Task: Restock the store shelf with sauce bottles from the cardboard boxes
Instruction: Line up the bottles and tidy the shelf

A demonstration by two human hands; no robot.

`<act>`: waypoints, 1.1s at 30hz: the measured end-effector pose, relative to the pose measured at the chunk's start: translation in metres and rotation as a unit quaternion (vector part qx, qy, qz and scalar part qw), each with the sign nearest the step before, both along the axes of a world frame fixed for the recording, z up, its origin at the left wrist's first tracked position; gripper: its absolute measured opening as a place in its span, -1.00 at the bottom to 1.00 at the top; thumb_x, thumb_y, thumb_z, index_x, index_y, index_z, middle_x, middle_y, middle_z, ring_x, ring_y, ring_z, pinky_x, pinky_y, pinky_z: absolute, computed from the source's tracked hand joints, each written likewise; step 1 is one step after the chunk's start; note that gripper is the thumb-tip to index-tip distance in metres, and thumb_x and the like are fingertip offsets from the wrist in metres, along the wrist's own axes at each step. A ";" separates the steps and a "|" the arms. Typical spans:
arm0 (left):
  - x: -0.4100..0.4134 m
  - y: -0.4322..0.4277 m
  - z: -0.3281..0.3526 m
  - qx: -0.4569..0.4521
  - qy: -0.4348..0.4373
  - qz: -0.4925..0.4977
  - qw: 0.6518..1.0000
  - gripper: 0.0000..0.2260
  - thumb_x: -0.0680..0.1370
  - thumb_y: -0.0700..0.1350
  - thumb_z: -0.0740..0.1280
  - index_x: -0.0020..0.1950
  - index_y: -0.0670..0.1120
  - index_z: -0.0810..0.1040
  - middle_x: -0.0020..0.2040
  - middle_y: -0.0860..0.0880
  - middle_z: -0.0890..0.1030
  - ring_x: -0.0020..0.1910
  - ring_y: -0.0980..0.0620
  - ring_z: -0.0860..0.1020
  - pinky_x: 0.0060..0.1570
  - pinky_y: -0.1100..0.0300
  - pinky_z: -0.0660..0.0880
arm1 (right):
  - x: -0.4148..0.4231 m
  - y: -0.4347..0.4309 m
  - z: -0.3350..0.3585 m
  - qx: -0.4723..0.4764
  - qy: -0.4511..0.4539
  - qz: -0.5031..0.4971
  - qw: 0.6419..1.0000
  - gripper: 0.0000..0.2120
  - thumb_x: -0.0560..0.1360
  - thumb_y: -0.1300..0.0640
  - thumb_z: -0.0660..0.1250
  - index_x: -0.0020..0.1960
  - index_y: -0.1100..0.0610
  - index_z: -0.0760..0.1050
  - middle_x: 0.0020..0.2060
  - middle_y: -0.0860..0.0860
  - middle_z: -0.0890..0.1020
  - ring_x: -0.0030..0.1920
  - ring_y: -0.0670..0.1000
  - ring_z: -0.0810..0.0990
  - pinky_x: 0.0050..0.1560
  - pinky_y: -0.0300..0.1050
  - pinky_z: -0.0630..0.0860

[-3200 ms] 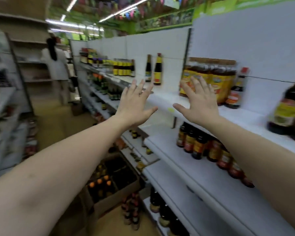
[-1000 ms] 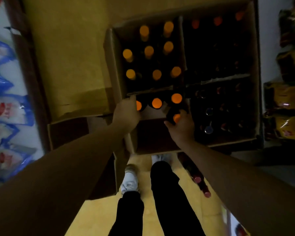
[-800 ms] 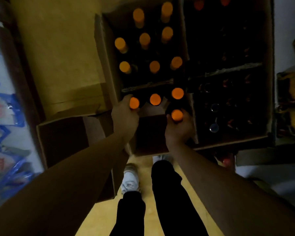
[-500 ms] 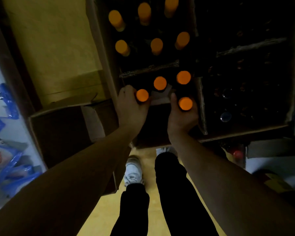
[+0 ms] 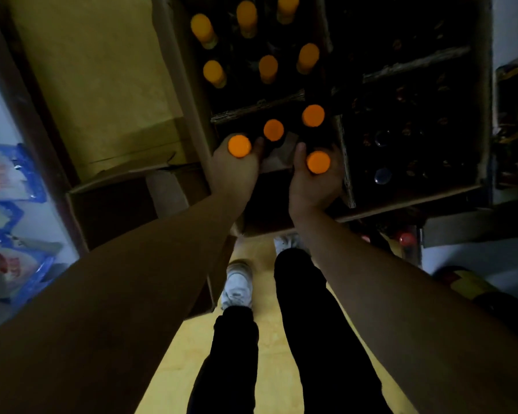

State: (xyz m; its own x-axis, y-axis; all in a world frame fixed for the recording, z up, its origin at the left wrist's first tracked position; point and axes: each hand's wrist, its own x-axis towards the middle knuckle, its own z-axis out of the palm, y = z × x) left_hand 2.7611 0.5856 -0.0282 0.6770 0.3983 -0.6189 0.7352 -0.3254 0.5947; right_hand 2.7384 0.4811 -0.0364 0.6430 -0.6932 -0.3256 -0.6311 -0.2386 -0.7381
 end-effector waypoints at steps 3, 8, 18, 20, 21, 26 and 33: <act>0.000 0.002 0.041 -0.029 -0.014 0.022 0.999 -0.85 0.60 0.01 0.45 -0.07 -0.05 0.62 -0.17 0.04 0.63 -0.21 0.23 0.54 -0.23 0.32 0.46 | 0.005 0.000 0.045 0.042 -0.005 0.007 0.999 -0.66 0.52 0.00 0.47 0.15 0.22 0.61 0.10 0.11 0.70 0.13 0.05 0.65 0.17 -0.04 0.56; 0.007 0.012 0.146 -0.046 -0.040 0.009 0.998 -0.76 0.53 0.05 0.51 -0.19 -0.06 0.58 -0.25 -0.03 0.60 -0.13 -0.17 0.60 -0.17 0.01 0.50 | 0.013 -0.003 0.143 0.100 -0.044 -0.006 0.994 -0.84 0.57 0.10 0.46 -0.05 0.07 0.47 -0.26 -0.13 0.56 -0.23 -0.28 0.55 -0.11 -0.31 0.49; 0.034 0.005 0.444 -0.118 -0.174 -0.052 0.976 -0.55 0.49 0.15 0.52 -0.40 -0.02 0.39 -0.46 0.12 0.41 -0.40 0.04 0.41 -0.30 0.12 0.34 | 0.026 -0.039 0.447 0.078 -0.181 -0.084 0.977 -0.67 0.61 0.04 0.42 0.25 0.16 0.39 -0.17 -0.03 0.43 -0.14 0.08 0.43 -0.04 0.07 0.42; 0.035 -0.004 0.510 -0.143 -0.204 -0.061 0.967 -0.54 0.49 0.16 0.53 -0.40 -0.02 0.37 -0.45 0.08 0.42 -0.39 -0.01 0.41 -0.27 0.09 0.33 | 0.021 -0.047 0.514 0.056 -0.197 -0.062 0.977 -0.61 0.61 -0.02 0.40 0.33 0.14 0.40 -0.09 -0.03 0.40 -0.07 0.06 0.36 0.04 0.05 0.37; 0.035 -0.010 0.542 -0.146 -0.218 -0.076 0.962 -0.57 0.48 0.17 0.53 -0.38 -0.03 0.42 -0.42 0.05 0.48 -0.36 -0.04 0.45 -0.26 0.09 0.36 | 0.019 -0.053 0.544 0.037 -0.216 -0.047 0.975 -0.65 0.60 -0.05 0.41 0.27 0.09 0.42 -0.08 -0.02 0.40 -0.08 0.07 0.35 0.03 0.04 0.36; 0.012 -0.043 0.691 -0.167 -0.314 -0.154 0.922 -0.42 0.51 0.13 0.53 -0.52 -0.01 0.26 -0.57 0.14 0.32 -0.55 0.11 0.28 -0.40 0.11 0.16 | -0.002 -0.089 0.690 -0.065 -0.282 0.009 0.957 -0.69 0.52 -0.07 0.47 -0.05 0.09 0.41 -0.15 0.09 0.54 0.00 0.22 0.56 -0.06 0.00 0.40; -0.076 -0.093 0.872 -0.157 -0.434 -0.220 0.859 -0.43 0.41 0.36 0.49 -0.43 -0.06 0.36 -0.45 -0.07 0.49 -0.40 -0.18 0.49 -0.23 -0.02 0.39 | -0.094 -0.149 0.882 -0.136 -0.366 0.071 0.918 -0.55 0.49 -0.21 0.47 -0.23 0.03 0.30 -0.25 0.06 0.47 -0.19 0.12 0.46 -0.17 -0.03 0.33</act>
State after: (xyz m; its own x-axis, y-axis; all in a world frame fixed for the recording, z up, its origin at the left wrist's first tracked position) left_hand 2.6851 0.4924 0.8435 0.9803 -0.1081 0.1656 -0.1832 -0.1806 0.9664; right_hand 2.6447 0.3321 0.8461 0.7113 -0.5765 0.4021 0.0614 -0.5189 -0.8526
